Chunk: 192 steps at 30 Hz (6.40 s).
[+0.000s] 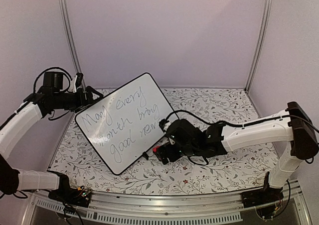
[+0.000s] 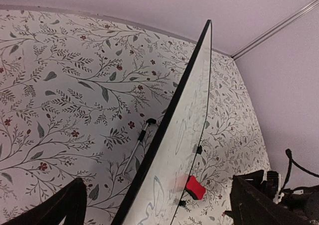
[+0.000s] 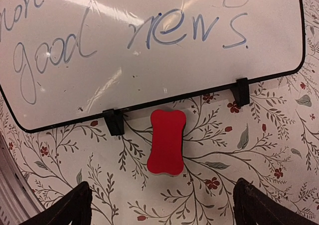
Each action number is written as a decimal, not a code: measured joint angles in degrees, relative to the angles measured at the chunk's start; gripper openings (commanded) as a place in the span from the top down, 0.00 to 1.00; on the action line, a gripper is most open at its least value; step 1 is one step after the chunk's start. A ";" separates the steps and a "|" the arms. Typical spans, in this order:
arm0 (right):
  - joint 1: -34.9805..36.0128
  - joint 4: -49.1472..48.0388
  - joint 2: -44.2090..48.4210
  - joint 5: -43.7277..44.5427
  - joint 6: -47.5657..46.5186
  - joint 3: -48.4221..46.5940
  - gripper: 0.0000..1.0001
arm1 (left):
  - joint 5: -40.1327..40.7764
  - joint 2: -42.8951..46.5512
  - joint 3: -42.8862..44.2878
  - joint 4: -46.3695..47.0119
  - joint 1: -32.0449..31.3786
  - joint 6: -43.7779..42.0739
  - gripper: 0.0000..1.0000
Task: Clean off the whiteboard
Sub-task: Move the whiteboard to the center of the board.
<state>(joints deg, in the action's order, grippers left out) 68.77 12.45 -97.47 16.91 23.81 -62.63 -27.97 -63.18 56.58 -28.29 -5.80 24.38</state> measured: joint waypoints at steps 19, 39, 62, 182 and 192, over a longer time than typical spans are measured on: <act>-0.81 -0.26 -2.99 -7.93 -1.99 -0.07 0.01 | -6.34 -1.46 -4.59 10.21 0.48 1.60 0.20; 0.09 3.65 -11.85 -4.85 -6.56 -11.67 0.05 | -1.73 4.07 -4.76 8.09 0.63 5.42 0.03; -13.40 5.16 -2.82 2.34 2.34 -5.09 0.01 | 16.06 21.42 0.50 -11.13 0.72 16.02 0.01; -27.58 -1.33 -2.80 -4.83 -2.03 -4.28 0.01 | 42.34 3.15 -17.14 -20.85 -38.80 60.92 1.00; -27.58 -1.79 -2.80 -6.27 -2.19 -2.32 0.01 | 41.53 -0.96 -17.11 -16.46 -39.95 60.26 1.00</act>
<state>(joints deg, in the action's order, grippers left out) 41.19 10.66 -100.27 10.63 21.63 -64.95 13.56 -64.14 39.46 -44.75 -45.76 84.64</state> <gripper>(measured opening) 0.989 0.003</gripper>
